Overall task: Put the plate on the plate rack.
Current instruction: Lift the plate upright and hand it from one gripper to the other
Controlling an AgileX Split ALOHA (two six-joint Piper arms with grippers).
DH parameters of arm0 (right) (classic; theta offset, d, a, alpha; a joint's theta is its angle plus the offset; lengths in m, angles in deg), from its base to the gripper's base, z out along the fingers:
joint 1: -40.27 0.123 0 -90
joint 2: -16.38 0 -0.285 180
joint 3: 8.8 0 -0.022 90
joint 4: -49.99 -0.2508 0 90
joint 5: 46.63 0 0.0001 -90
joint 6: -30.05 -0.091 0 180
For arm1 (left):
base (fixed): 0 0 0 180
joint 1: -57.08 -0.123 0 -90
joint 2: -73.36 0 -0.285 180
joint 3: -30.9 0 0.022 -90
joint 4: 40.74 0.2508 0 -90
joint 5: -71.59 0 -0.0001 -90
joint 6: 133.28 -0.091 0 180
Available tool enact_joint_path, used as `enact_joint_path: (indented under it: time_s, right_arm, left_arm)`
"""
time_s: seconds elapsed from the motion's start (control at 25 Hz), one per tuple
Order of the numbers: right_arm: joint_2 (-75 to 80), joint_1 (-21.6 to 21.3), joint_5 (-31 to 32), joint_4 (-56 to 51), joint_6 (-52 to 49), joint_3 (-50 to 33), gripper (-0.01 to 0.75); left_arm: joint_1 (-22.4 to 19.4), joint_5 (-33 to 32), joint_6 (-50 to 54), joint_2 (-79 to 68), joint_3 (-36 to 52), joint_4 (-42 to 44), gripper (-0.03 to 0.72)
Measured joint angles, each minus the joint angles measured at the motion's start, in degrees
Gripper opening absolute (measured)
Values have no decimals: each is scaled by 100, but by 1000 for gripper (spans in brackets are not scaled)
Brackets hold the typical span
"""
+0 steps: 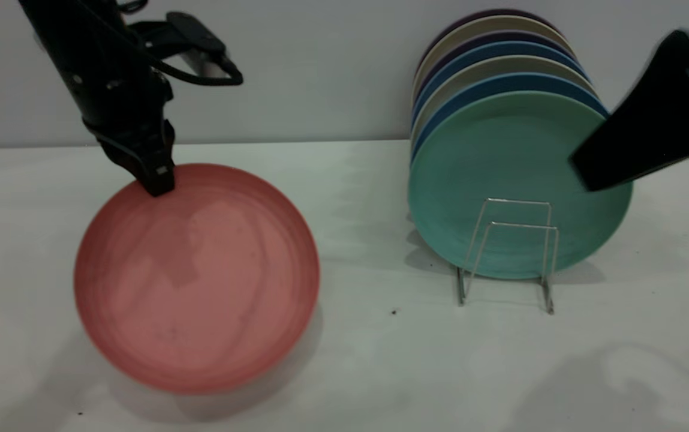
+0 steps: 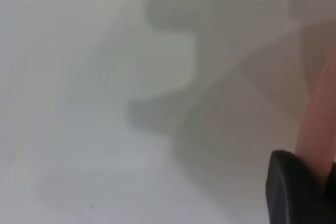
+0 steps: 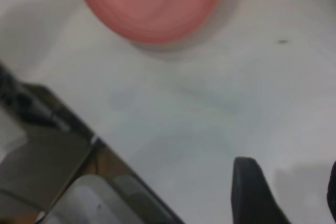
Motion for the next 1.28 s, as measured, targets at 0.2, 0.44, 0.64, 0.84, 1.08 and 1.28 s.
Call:
enact_joint_path:
  time_s: [0.2,0.44,0.64,0.84,1.08,1.28]
  right_arm:
    - [558,387,-3,-112,317,246,375]
    - [1148,723,-92,-167,401,545,461]
    - [1497,824,-231,-270,457,659,508]
    - [1646,848,-333,-783,851,664,510]
    - [1835,881,-392,-1455,1398,664,511]
    - [2038,983,-424,-1761,1674,669,511]
  left_arm:
    - [300,-79,-156,598,487,35,18]
    - [778,-111,-189,1274,1063,43,16]
    - [1243,-118,-189,1705,1387,0,16]
    - [1613,-131,-189,1907,1417,-157,16]
    - [1899,-144,-189,1939,1424,-224,16]
    - [1948,-150,-189,1941,1424,-353,16]
